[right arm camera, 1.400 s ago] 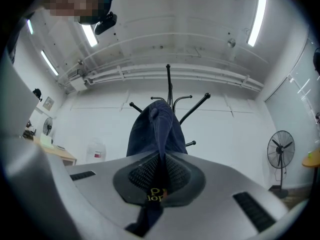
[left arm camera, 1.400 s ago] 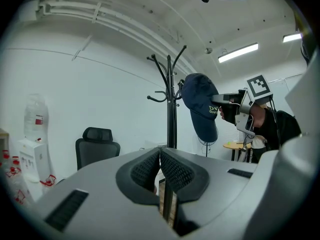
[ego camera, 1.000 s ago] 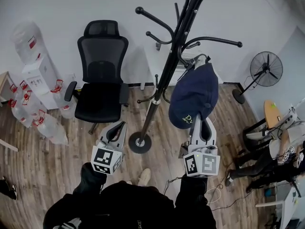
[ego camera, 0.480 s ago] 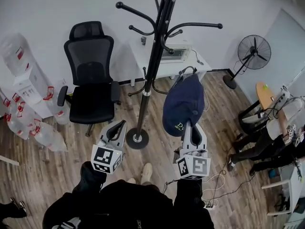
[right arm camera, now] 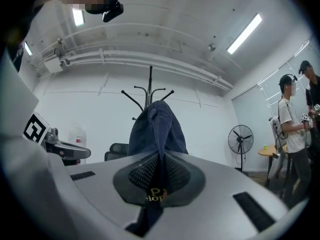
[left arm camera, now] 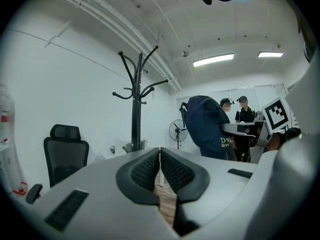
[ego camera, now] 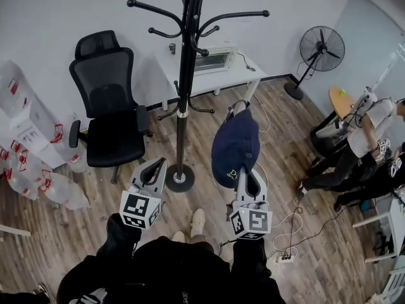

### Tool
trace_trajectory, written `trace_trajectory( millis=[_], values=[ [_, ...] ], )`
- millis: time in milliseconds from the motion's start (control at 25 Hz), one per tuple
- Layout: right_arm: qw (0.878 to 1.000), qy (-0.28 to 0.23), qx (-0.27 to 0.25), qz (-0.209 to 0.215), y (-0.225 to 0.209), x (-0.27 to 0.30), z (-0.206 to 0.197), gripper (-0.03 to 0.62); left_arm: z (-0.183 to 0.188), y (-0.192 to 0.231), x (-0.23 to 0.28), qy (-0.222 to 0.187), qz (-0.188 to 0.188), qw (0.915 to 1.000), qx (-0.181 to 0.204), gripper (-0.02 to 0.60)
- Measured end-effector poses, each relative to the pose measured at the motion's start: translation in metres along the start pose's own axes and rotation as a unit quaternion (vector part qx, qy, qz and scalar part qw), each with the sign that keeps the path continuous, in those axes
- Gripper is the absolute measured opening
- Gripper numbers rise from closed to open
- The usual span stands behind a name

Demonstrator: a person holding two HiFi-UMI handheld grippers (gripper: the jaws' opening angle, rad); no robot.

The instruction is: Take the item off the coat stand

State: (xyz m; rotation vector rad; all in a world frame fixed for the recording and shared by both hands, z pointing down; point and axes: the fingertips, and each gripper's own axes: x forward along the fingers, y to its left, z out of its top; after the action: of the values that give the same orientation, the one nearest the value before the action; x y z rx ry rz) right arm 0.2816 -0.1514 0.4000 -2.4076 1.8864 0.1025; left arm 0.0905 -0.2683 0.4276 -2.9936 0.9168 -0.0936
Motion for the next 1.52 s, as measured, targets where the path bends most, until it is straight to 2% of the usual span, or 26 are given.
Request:
trace_trajectory(
  millis=[440, 1520],
  values=[
    [0.998, 0.05, 0.008, -0.03, -0.01, -0.04, -0.048, 0.02, -0.009, -0.02, 0.0, 0.009, -0.028, 0.9996, -0.001, 0.026],
    [0.998, 0.051, 0.006, -0.029, 0.002, -0.033, -0.044, 0.02, -0.011, -0.013, 0.002, 0.011, -0.036, 0.9993, -0.005, 0.026]
  ],
)
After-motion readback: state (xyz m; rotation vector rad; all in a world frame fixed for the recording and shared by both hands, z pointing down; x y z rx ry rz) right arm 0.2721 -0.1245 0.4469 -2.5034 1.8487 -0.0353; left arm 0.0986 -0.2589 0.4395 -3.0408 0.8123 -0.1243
